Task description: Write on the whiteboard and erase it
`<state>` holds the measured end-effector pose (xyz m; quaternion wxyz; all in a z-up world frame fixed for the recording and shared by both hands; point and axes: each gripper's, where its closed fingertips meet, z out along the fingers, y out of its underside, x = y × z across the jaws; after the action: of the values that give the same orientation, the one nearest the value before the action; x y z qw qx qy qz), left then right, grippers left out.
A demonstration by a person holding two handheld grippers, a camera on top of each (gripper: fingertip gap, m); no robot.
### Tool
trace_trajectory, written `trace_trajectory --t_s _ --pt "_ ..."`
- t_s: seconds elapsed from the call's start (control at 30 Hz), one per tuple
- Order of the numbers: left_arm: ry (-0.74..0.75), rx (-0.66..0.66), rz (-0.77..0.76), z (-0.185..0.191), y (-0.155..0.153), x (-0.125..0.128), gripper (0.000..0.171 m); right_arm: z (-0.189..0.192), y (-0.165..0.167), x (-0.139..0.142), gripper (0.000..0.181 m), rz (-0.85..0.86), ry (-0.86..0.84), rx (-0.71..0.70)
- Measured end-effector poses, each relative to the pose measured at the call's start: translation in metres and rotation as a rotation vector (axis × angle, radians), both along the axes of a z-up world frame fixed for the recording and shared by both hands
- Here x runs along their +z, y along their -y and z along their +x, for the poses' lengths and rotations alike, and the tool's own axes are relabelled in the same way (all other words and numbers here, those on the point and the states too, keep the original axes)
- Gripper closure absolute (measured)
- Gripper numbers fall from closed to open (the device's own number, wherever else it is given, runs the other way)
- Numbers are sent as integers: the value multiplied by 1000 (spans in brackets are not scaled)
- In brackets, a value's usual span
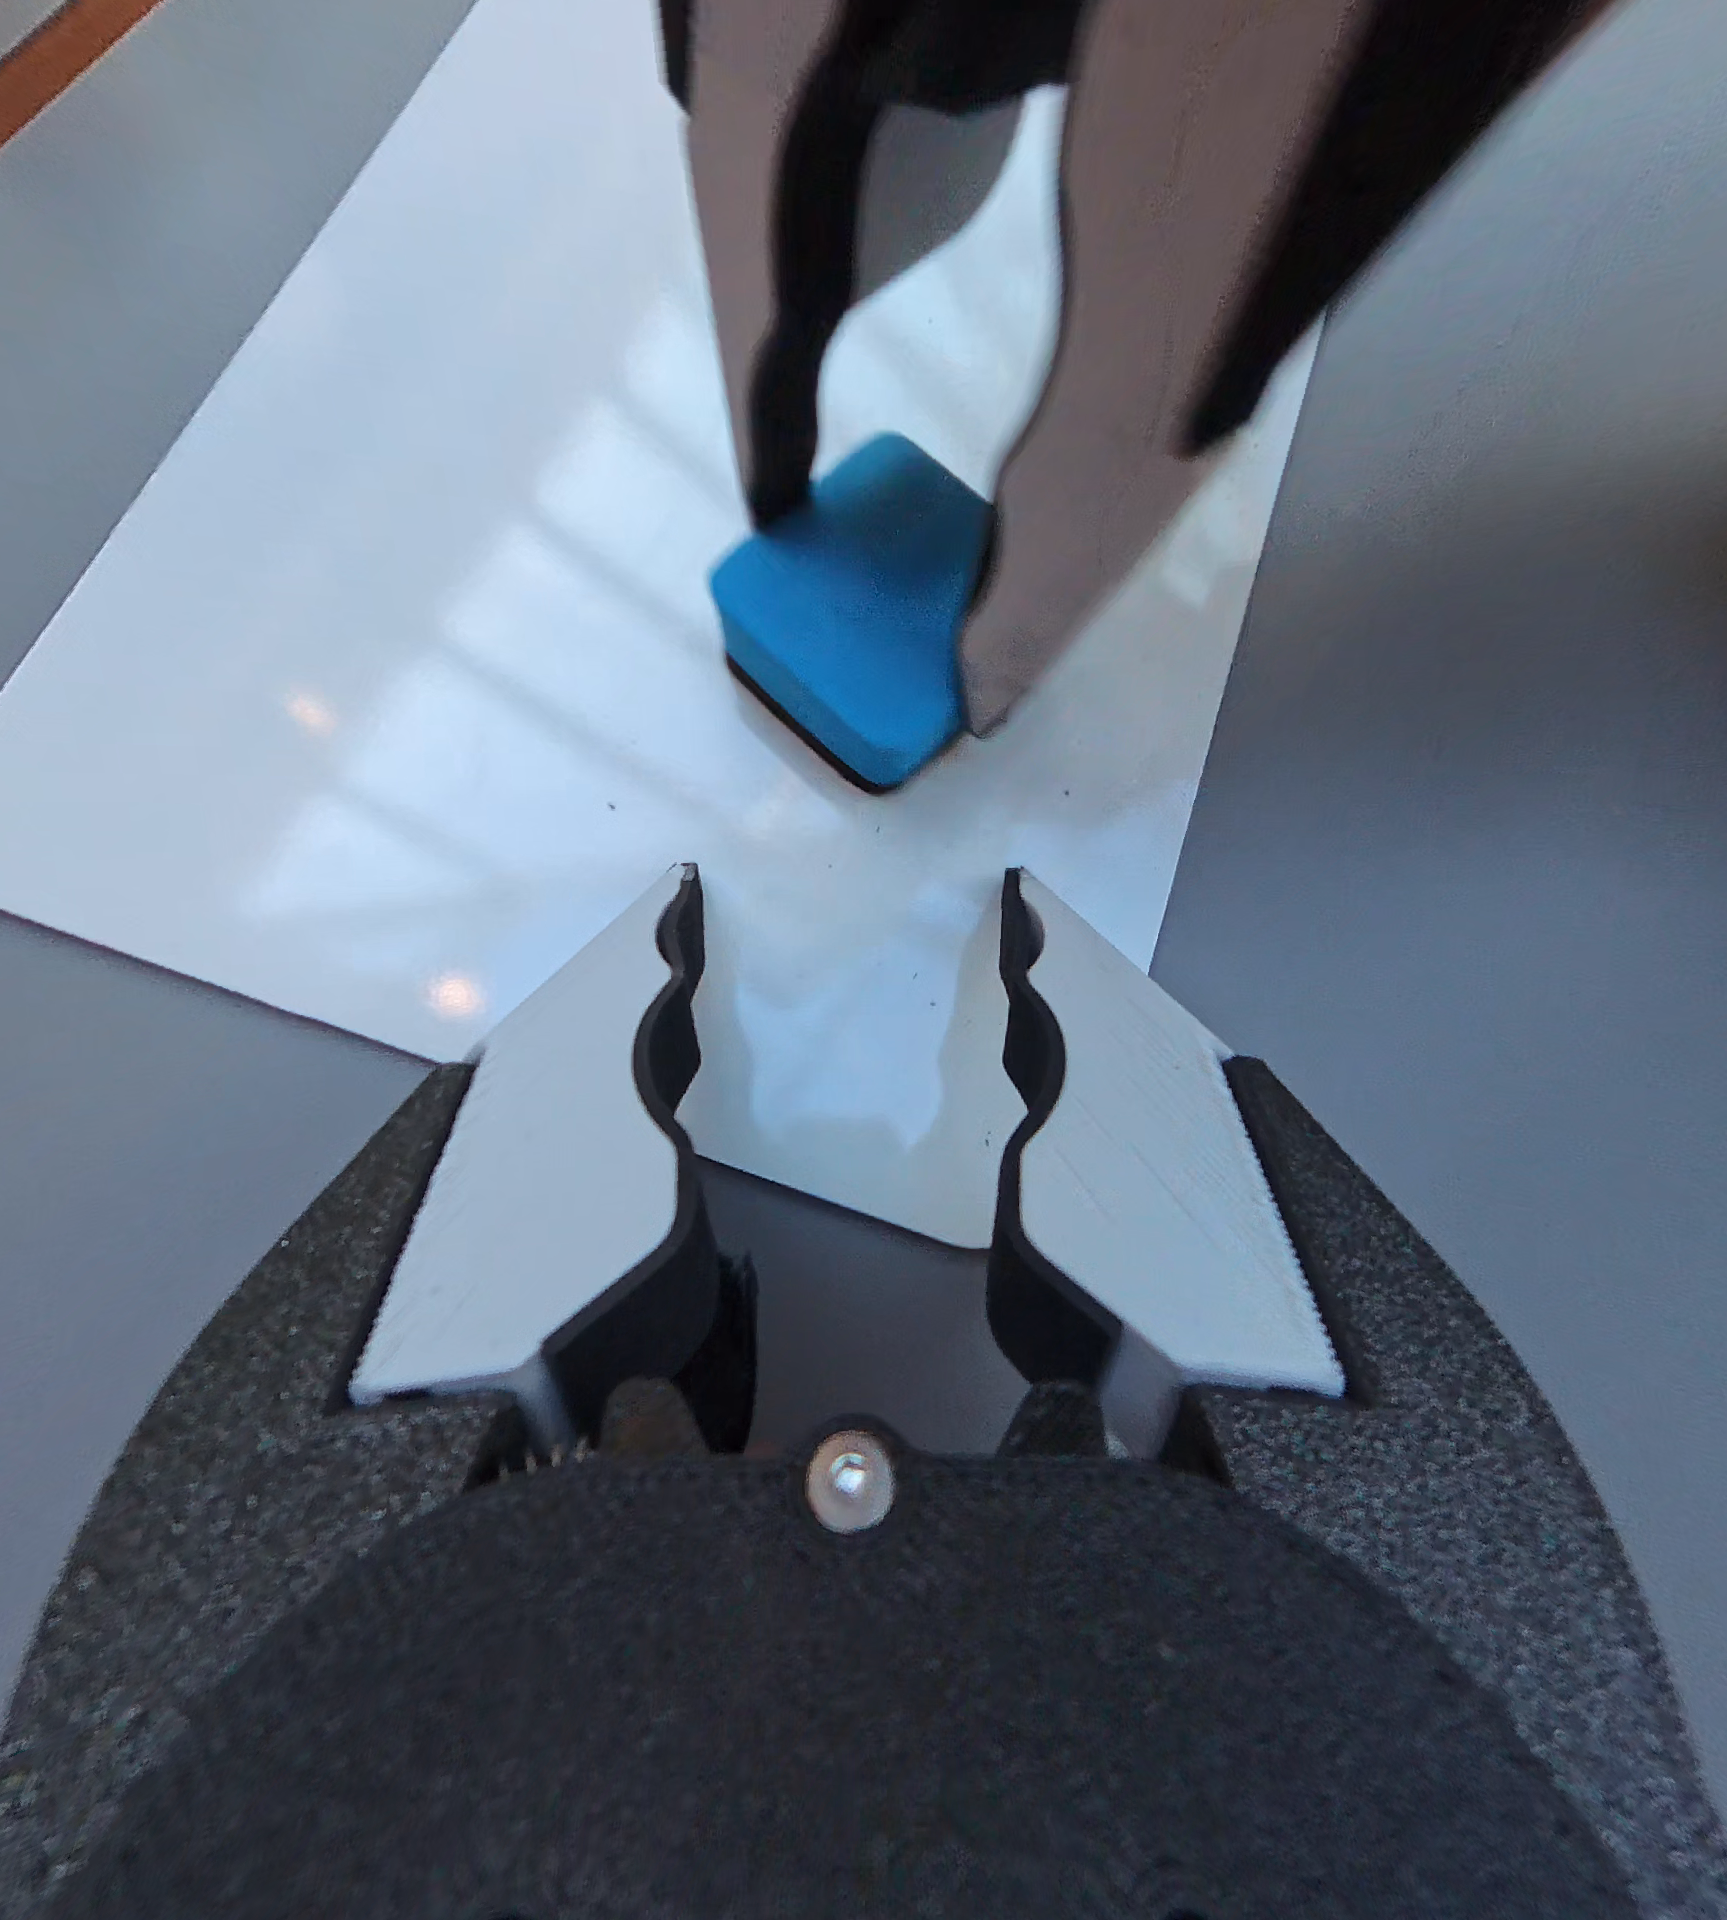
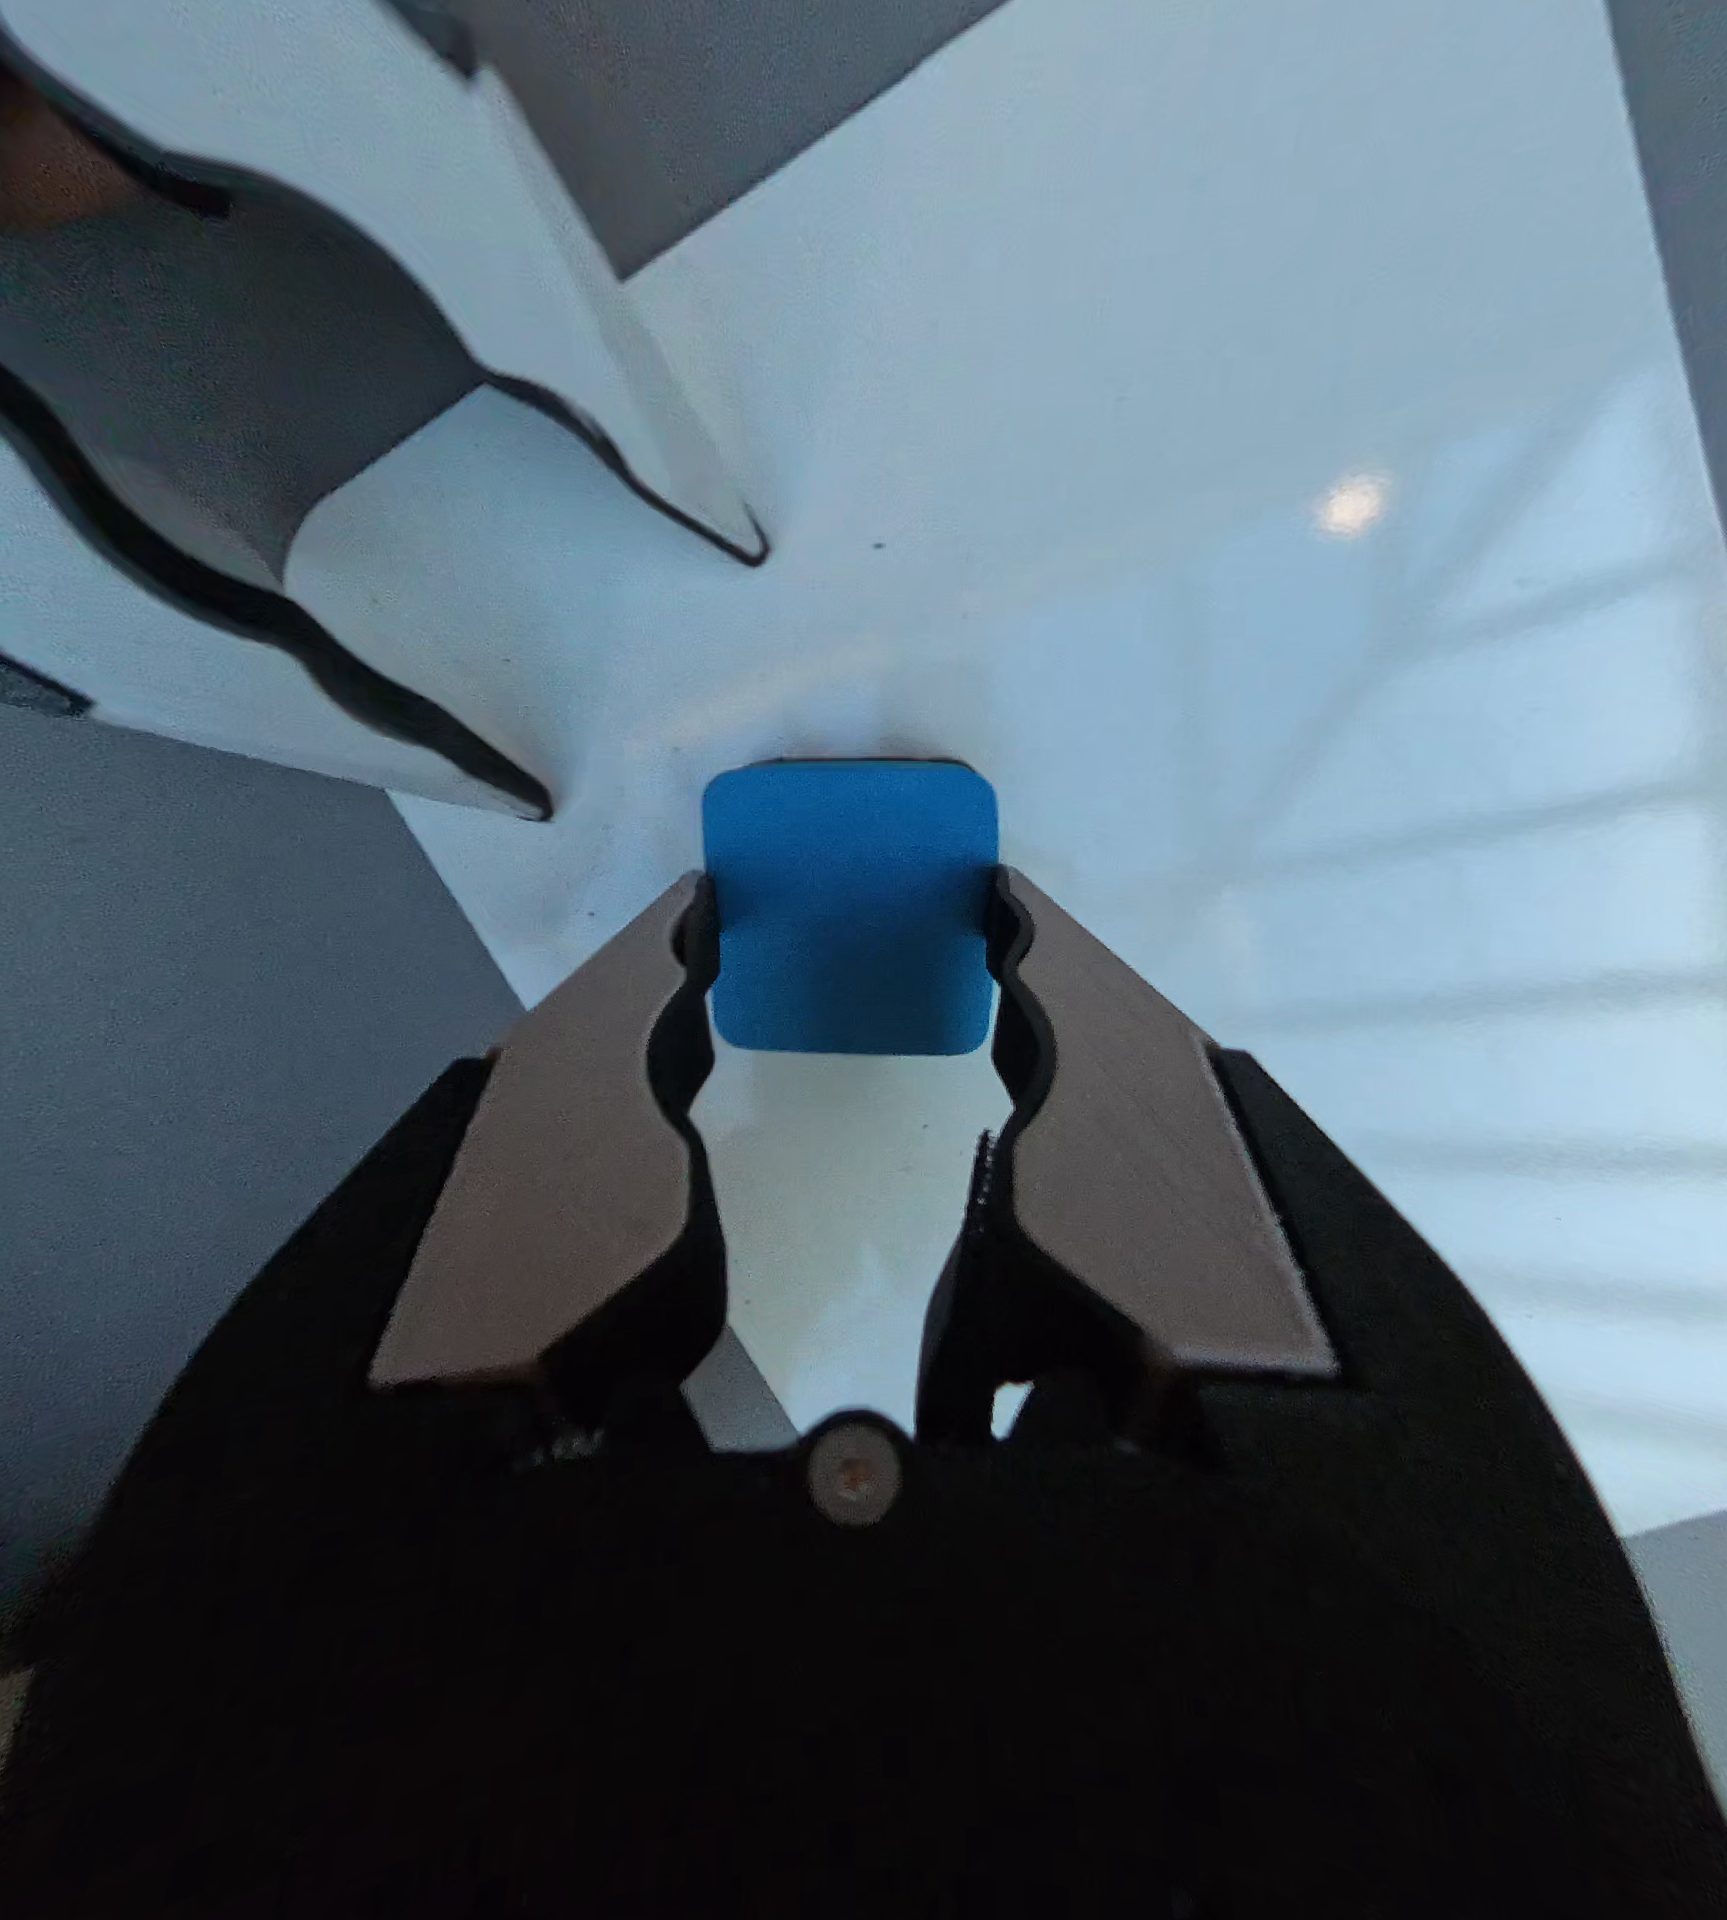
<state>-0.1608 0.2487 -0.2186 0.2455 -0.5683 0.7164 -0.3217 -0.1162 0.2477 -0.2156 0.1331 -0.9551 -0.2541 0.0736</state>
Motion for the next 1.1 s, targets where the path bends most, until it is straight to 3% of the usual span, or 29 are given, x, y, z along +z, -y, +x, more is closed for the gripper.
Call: trace_trajectory --t_s 0.1,0.17,0.23,0.3,0.4,0.5,0.57,0.63,0.7,0.77,0.87,1.0,1.1 --pt "1 8 9 0 0 0 113 60 -6 0 130 -7 -44 -136" --pt "1 8 7 0 -1 0 113 106 11 0 130 -30 -20 -252" --pt "1 7 5 0 -1 0 113 127 34 1 130 -26 -35 -320" --pt "0 1 -5 0 0 0 113 117 55 0 130 -10 -41 -311" --pt "0 -3 -7 0 0 0 113 65 68 -1 130 0 -46 -210" --pt "0 -2 -4 0 0 0 113 14 47 -1 129 50 -43 -85" --pt "0 -2 -5 0 0 0 113 2 23 -1 129 71 -45 -35" --pt "0 0 -1 0 0 0 113 12 1 -1 129 77 -59 -34" --pt "1 3 2 0 0 0 113 45 -11 -1 129 73 -34 -95" --pt "0 3 -1 0 0 0 113 82 -3 0 129 53 -37 -194" --pt "1 4 3 0 0 0 113 121 33 0 129 41 -33 -315" --pt "0 -1 -5 0 1 0 113 93 73 -1 129 42 -53 -298" --pt "0 -2 -4 0 1 0 113 41 69 -1 129 50 -56 -187"
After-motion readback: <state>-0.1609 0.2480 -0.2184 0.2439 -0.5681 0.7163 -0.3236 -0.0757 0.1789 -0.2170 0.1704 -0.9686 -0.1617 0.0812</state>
